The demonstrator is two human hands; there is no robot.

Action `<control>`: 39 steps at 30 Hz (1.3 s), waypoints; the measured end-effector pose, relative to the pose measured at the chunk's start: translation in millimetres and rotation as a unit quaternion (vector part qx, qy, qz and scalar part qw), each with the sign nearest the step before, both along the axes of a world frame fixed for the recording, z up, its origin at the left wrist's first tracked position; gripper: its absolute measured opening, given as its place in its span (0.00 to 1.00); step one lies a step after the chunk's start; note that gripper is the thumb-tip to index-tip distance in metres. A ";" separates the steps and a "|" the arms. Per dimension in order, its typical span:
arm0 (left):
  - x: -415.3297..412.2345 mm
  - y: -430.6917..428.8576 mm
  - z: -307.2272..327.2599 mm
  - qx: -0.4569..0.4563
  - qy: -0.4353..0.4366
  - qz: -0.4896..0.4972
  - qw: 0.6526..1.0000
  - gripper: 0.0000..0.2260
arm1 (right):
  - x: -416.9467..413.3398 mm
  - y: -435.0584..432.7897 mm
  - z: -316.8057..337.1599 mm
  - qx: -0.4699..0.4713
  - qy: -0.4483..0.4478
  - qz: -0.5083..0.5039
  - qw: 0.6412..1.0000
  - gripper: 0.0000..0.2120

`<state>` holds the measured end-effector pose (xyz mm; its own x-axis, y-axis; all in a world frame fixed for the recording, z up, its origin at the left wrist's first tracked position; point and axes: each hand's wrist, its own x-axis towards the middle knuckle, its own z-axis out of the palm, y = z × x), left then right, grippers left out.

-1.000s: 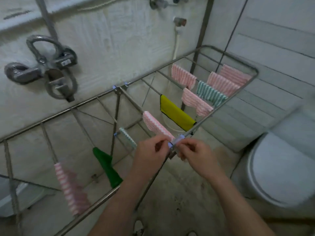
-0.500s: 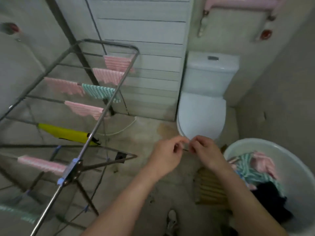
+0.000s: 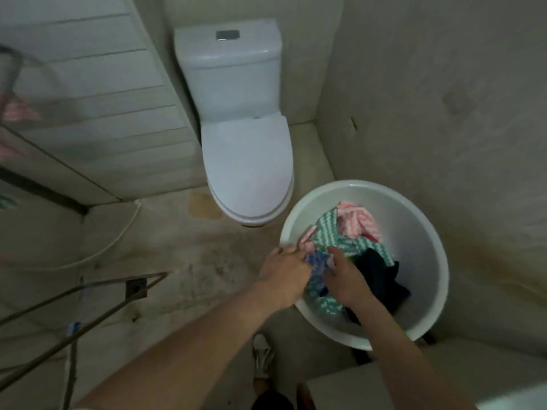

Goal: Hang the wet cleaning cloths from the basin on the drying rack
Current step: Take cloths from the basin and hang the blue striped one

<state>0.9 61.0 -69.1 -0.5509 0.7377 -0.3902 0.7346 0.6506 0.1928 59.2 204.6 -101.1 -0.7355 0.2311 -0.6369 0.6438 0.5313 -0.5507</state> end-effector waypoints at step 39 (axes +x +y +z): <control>-39.3 86.9 -67.7 0.062 -0.141 0.297 0.942 0.08 | 5.3 65.7 -4.7 -0.073 0.138 -0.441 0.884 0.13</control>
